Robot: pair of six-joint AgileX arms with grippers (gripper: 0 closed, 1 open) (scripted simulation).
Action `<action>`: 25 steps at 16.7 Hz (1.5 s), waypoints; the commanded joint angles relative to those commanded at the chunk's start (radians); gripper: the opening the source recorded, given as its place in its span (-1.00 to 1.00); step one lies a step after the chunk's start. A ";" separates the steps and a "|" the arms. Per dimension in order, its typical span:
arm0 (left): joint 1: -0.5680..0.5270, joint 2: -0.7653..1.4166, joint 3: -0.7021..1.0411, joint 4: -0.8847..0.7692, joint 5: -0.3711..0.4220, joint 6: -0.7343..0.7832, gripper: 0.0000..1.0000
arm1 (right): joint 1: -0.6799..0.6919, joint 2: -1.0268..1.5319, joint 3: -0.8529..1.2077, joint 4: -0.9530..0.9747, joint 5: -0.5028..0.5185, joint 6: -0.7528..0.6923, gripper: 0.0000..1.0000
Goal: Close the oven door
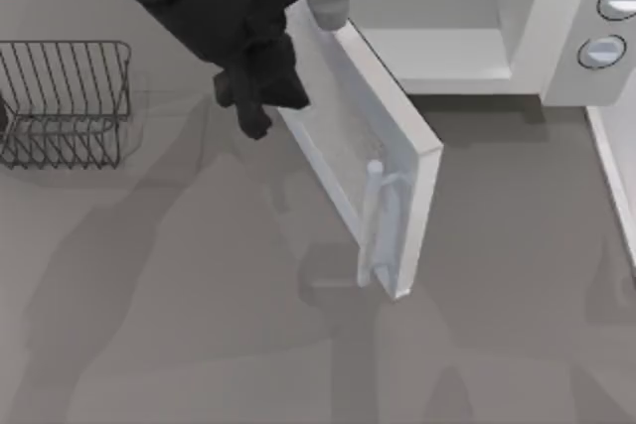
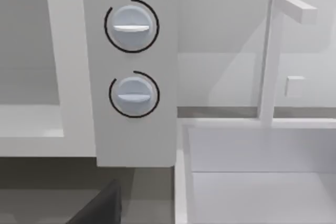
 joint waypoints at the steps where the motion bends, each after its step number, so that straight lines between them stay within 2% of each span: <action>1: -0.006 0.004 0.004 0.002 -0.002 -0.006 -1.00 | 0.000 0.000 0.000 0.000 0.000 0.000 1.00; 25: -0.112 0.086 0.112 0.021 -0.040 -0.119 -1.00 | 0.000 0.000 0.000 0.000 0.000 0.000 1.00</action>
